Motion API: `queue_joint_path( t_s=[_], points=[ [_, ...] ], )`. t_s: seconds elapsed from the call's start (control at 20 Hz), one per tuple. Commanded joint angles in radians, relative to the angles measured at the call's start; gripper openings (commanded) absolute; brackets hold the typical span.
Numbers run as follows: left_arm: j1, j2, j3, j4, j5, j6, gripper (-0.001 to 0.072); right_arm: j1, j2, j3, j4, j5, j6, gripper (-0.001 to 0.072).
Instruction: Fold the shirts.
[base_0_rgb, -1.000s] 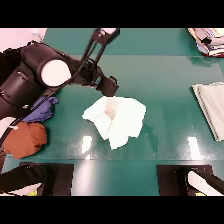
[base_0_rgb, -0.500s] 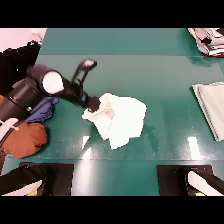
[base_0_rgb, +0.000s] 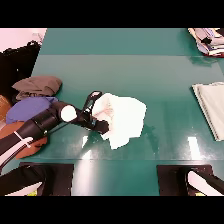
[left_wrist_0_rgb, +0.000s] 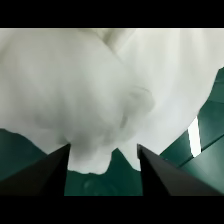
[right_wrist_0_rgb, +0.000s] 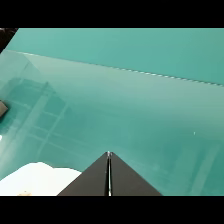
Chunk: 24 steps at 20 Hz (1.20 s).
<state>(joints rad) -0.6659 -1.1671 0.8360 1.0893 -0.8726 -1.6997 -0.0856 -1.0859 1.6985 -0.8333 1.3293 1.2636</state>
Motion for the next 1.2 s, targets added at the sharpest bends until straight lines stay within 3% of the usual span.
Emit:
queue_joint_path(
  t_s=[0.0,0.05,0.1,0.15,0.2,0.45,0.65,0.7,0.75,0.8,0.95,1.15],
  points=[
    [-0.027,-0.039,-0.037,-0.021,0.080,-0.005,0.0507,0.001,0.000,0.001,0.001,0.001,0.001,0.0015],
    [-0.027,-0.058,-0.037,-0.019,0.081,-0.002,0.0502,0.000,0.001,0.001,0.001,0.003,0.001,0.0015],
    [-0.027,-0.071,-0.037,-0.004,0.085,-0.003,0.0406,0.000,0.001,0.001,0.001,0.009,0.001,0.0015],
    [-0.021,-0.072,-0.037,0.008,0.082,-0.003,0.0152,0.000,0.001,0.001,0.000,0.018,0.001,0.0015],
    [-0.006,-0.068,-0.029,0.018,0.066,-0.003,0.0037,0.000,0.000,0.001,-0.002,0.033,0.001,0.0015],
    [0.168,0.065,0.018,0.159,-0.052,-0.003,0.0025,0.000,0.008,-0.063,-0.095,0.171,0.012,0.0015],
    [0.264,0.146,0.022,0.246,-0.079,-0.002,0.0025,0.001,0.064,-0.416,-0.128,0.119,0.020,0.0022],
    [0.275,0.147,0.022,0.265,-0.089,-0.002,0.0025,0.006,0.069,-0.528,-0.127,0.096,0.019,0.0171],
    [0.281,0.147,0.022,0.279,-0.096,-0.002,0.0025,0.018,0.067,-0.629,-0.127,0.071,0.019,0.0397],
    [0.282,0.147,0.022,0.292,-0.096,-0.002,0.0025,0.033,0.053,-0.730,-0.127,0.036,0.019,0.0458],
    [0.282,0.147,0.022,0.305,-0.095,-0.002,0.0026,0.117,-0.047,-0.911,-0.115,-0.082,0.018,0.0458],
    [0.282,0.147,0.022,0.311,-0.102,-0.003,0.0026,0.219,-0.214,-0.928,0.050,-0.253,-0.028,0.0458]
  ],
)
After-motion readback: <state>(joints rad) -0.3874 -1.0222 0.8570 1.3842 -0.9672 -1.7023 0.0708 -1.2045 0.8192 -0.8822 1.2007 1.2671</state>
